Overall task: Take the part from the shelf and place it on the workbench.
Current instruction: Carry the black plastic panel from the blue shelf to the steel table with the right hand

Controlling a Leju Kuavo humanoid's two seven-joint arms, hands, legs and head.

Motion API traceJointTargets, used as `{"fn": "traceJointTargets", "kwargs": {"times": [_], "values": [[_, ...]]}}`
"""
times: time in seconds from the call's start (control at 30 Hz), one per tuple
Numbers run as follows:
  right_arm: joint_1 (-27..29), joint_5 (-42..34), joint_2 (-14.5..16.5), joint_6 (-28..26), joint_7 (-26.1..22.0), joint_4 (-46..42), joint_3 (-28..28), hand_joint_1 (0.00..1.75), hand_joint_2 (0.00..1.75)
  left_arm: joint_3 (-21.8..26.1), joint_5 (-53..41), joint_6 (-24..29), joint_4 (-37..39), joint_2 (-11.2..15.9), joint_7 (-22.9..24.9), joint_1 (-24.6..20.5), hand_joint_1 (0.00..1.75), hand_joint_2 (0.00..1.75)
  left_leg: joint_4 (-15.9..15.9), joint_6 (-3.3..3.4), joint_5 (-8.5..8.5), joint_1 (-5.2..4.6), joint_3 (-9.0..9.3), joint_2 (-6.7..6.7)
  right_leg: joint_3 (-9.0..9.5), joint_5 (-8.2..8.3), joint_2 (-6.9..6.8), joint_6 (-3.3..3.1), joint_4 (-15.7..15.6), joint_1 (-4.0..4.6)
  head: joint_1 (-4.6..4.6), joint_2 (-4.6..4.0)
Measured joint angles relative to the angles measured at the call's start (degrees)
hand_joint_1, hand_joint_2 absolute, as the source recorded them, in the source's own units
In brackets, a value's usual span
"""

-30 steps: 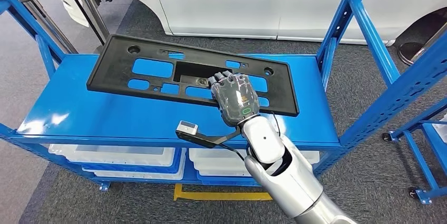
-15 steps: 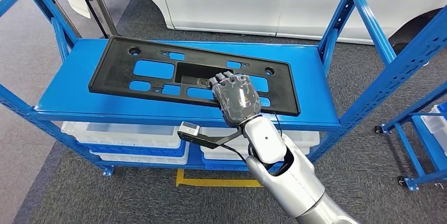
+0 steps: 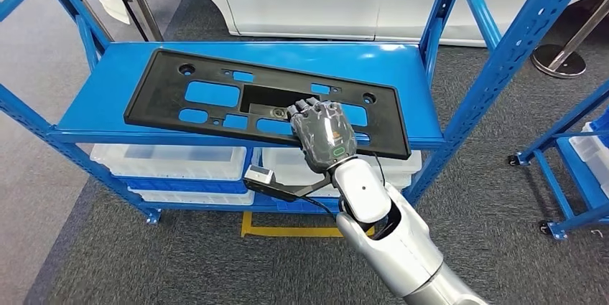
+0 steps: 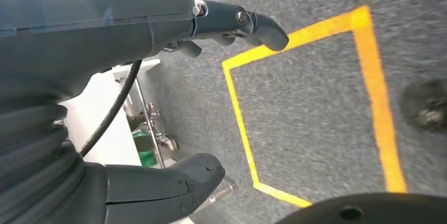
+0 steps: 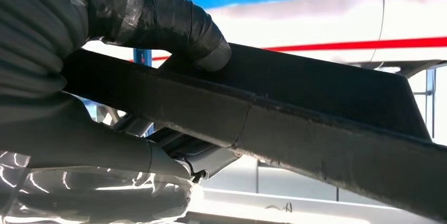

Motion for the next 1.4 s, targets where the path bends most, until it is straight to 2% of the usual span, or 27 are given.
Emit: {"fn": "traceJointTargets", "kwargs": {"times": [0.07,0.13,0.2,0.27,0.3,0.37,0.4,0.43,0.47,0.5,0.57,0.6,0.67,0.7,0.77,0.8,0.87,0.93,0.97,1.0,1.03,1.1,1.17,1.2,1.3,1.33,1.4], "values": [[0.45,-0.07,0.01,0.01,0.00,-0.01,0.00,1.75,1.75,-0.19,-0.04,0.02,0.00,0.00,0.00,-0.01,0.00,1.75,-4.41,0.23,3.02,0.00,4.55,0.00,-1.67,1.16,-0.05,0.25,0.36,0.02,0.00,0.00],[0.85,-0.07,0.03,-0.05,0.04,-0.16,0.00,1.75,1.75,-0.25,-0.04,0.03,0.02,0.01,0.01,-0.10,0.00,1.75,-12.27,0.77,2.87,-0.24,10.36,-0.04,-2.72,2.21,-0.06,0.76,0.67,0.18,0.01,0.00],[1.03,-0.07,0.06,-0.10,0.14,-0.35,0.00,1.75,1.75,-0.26,-0.04,0.05,0.04,0.02,0.01,-0.18,0.00,1.75,-16.62,1.36,1.68,-0.63,12.74,-0.12,-2.98,3.34,-0.17,1.44,0.48,0.20,0.01,0.00],[1.22,-0.07,0.03,-0.13,0.18,-0.39,0.00,1.75,1.75,-0.26,-0.04,0.04,0.04,0.01,0.01,-0.13,0.00,1.75,-17.19,2.02,2.59,-0.57,12.10,-0.02,-3.05,4.15,-0.19,2.13,0.12,0.12,0.02,0.00],[1.36,-0.07,-0.01,-0.13,0.17,-0.38,0.00,1.75,1.75,-0.26,-0.04,0.04,0.04,-0.02,0.05,-0.13,0.00,1.75,-17.33,2.49,3.31,-0.43,11.60,0.13,-3.41,3.01,-0.07,2.41,0.78,0.09,0.03,0.00],[1.64,-0.03,-0.15,-0.11,0.17,-0.35,0.00,1.75,1.75,-0.27,-0.04,0.05,0.04,-0.07,0.15,-0.12,0.00,1.75,-17.44,3.30,4.85,-0.18,10.16,0.48,-4.79,-2.36,0.20,2.80,5.16,0.00,0.05,0.00],[1.77,0.02,-0.22,-0.11,0.17,-0.35,0.00,1.75,1.75,-0.28,-0.03,0.06,0.04,-0.08,0.21,-0.10,0.00,1.75,-17.32,3.55,5.63,-0.21,9.11,0.53,-5.66,-5.63,0.28,2.97,8.86,0.01,0.06,0.00],[1.89,0.05,-0.29,-0.11,0.17,-0.35,0.00,1.75,1.75,-0.28,-0.03,0.07,0.04,-0.08,0.24,-0.07,0.00,1.75,-17.14,3.59,6.33,-0.22,8.10,0.57,-6.26,-7.63,0.30,3.10,12.48,-0.01,0.06,0.00],[2.04,0.09,-0.36,-0.11,0.17,-0.35,0.00,1.75,1.75,-0.28,-0.03,0.08,0.04,-0.08,0.27,-0.05,0.00,1.75,-16.91,3.54,7.02,-0.23,6.96,0.59,-6.37,-8.21,0.30,3.22,15.36,-0.06,0.07,0.00],[2.19,0.11,-0.41,-0.11,0.17,-0.35,0.00,1.75,1.75,-0.28,-0.03,0.09,0.04,-0.07,0.29,-0.04,0.00,1.75,-16.61,3.43,7.64,-0.23,5.84,0.60,-5.73,-7.41,0.30,3.30,16.69,-0.14,0.07,0.00],[2.32,0.12,-0.46,-0.11,0.17,-0.37,0.00,1.75,1.75,-0.28,-0.03,0.10,0.04,-0.13,0.31,-0.02,0.00,1.75,-15.80,3.10,8.60,-0.22,3.76,0.59,-1.62,-4.40,0.29,3.23,13.56,-0.31,0.07,0.00],[2.29,0.13,-0.45,-0.11,0.17,-0.40,-0.01,1.75,1.75,-0.28,-0.03,0.10,0.04,-0.18,0.31,-0.02,0.00,1.75,-15.33,2.85,8.97,-0.27,2.89,0.54,1.48,-4.24,0.31,3.09,9.64,-0.27,0.07,0.00],[2.19,0.13,-0.40,-0.12,0.18,-0.54,-0.04,1.75,1.75,-0.29,-0.03,0.10,0.04,-0.29,0.31,0.00,0.00,1.75,-14.63,2.17,9.75,-0.37,1.84,0.47,6.37,-5.96,0.38,2.68,2.37,-0.03,0.04,0.00],[2.16,0.13,-0.38,-0.13,0.18,-0.59,-0.07,1.75,1.75,-0.30,-0.03,0.10,0.04,-0.32,0.30,0.00,0.00,1.75,-14.58,1.80,10.16,-0.40,1.60,0.46,7.29,-6.90,0.41,2.43,0.49,0.16,0.03,0.00],[2.21,0.13,-0.38,-0.10,0.19,-0.63,-0.16,1.75,1.75,-0.33,-0.08,0.11,0.05,-0.34,0.05,0.06,0.00,1.75,-14.70,1.02,10.78,-0.26,1.29,0.46,6.96,-6.49,0.34,1.65,-0.28,0.14,0.02,0.00],[2.24,0.13,-0.38,-0.08,0.19,-0.64,-0.21,1.75,1.75,-0.36,-0.13,0.11,0.05,-0.36,-0.13,0.10,0.00,1.75,-14.29,0.70,10.11,-0.17,0.90,0.43,6.54,-5.95,0.27,1.15,-0.43,0.03,0.02,0.00],[2.29,0.13,-0.38,-0.05,0.20,-0.77,-0.28,1.75,1.75,-0.52,-0.21,0.12,0.07,-0.43,-0.38,0.16,0.00,1.75,-10.64,0.20,5.96,0.01,-0.50,0.34,5.45,-4.68,0.13,0.34,-0.69,-0.17,0.02,0.00],[2.37,0.11,-0.37,0.01,0.20,-0.87,-0.29,1.75,1.75,-0.68,-0.22,0.13,0.07,-0.52,-0.31,0.16,0.00,1.75,-3.57,-0.20,1.06,0.06,-2.42,0.32,4.06,-3.56,0.13,0.09,-0.65,-0.03,0.02,0.00],[2.43,0.05,-0.38,0.08,0.17,-0.88,-0.30,1.75,1.75,-0.71,-0.21,0.14,0.07,-0.54,-0.24,0.16,0.00,1.75,-0.62,-0.30,0.27,0.07,-2.94,0.32,3.37,-3.06,0.12,0.10,-0.60,0.07,0.02,0.00],[2.48,-0.11,-0.38,0.17,0.06,-0.87,-0.31,1.75,1.75,-0.74,-0.17,0.15,0.07,-0.56,-0.17,0.15,0.00,1.75,0.94,-0.31,0.66,0.06,-2.75,0.32,2.72,-2.58,0.12,0.15,-0.54,0.17,0.01,0.00],[2.49,-0.33,-0.39,0.27,-0.09,-0.86,-0.35,1.75,1.75,-0.78,-0.08,0.15,0.07,-0.56,-0.12,0.15,0.00,1.75,0.21,-0.17,2.01,0.05,-1.46,0.32,2.17,-2.17,0.12,0.21,-0.49,0.25,0.01,0.00],[2.38,-0.79,-0.39,0.49,-0.50,-0.90,-0.43,1.75,1.75,-0.91,0.20,0.15,0.09,-0.52,-0.03,0.12,0.00,1.75,-6.94,0.60,4.31,-0.17,4.01,0.30,1.50,-1.51,0.10,0.41,-0.41,0.43,0.01,0.00],[2.13,-0.95,-0.39,0.63,-0.73,-0.95,-0.49,1.75,1.75,-1.04,0.43,0.15,0.16,-0.45,0.01,0.09,0.00,1.75,-14.44,1.42,4.36,-0.57,9.00,0.31,1.21,-0.97,-0.01,0.86,-0.36,0.52,0.02,0.00],[2.00,-0.98,-0.39,0.68,-0.80,-0.96,-0.50,1.75,1.75,-1.09,0.49,0.15,0.20,-0.43,0.01,0.05,0.00,1.75,-16.23,1.71,3.99,-0.77,10.03,0.31,1.12,-0.71,-0.09,1.19,-0.37,0.48,0.02,0.00],[1.81,-1.07,-0.41,0.76,-0.92,-0.95,-0.52,1.75,1.75,-1.13,0.60,0.14,0.22,-0.52,0.02,0.00,0.00,1.75,-17.46,2.56,4.65,-0.68,10.12,0.38,0.83,-0.58,-0.14,2.26,-0.09,0.40,0.02,0.00],[1.70,-1.08,-0.42,0.79,-0.95,-0.95,-0.52,1.75,1.75,-1.15,0.62,0.14,0.22,-0.57,0.02,0.01,0.00,1.75,-17.63,2.54,4.82,-0.67,9.99,0.38,0.81,-1.03,-0.07,2.36,-0.24,0.45,0.04,0.00],[1.53,-1.10,-0.44,0.90,-0.96,-0.93,-0.52,1.75,1.75,-1.18,0.70,0.11,0.22,-0.70,0.02,0.04,0.00,1.75,-17.42,2.32,4.83,-0.95,9.45,0.34,0.67,-0.86,0.09,1.59,-0.40,0.45,0.05,0.00]]}}
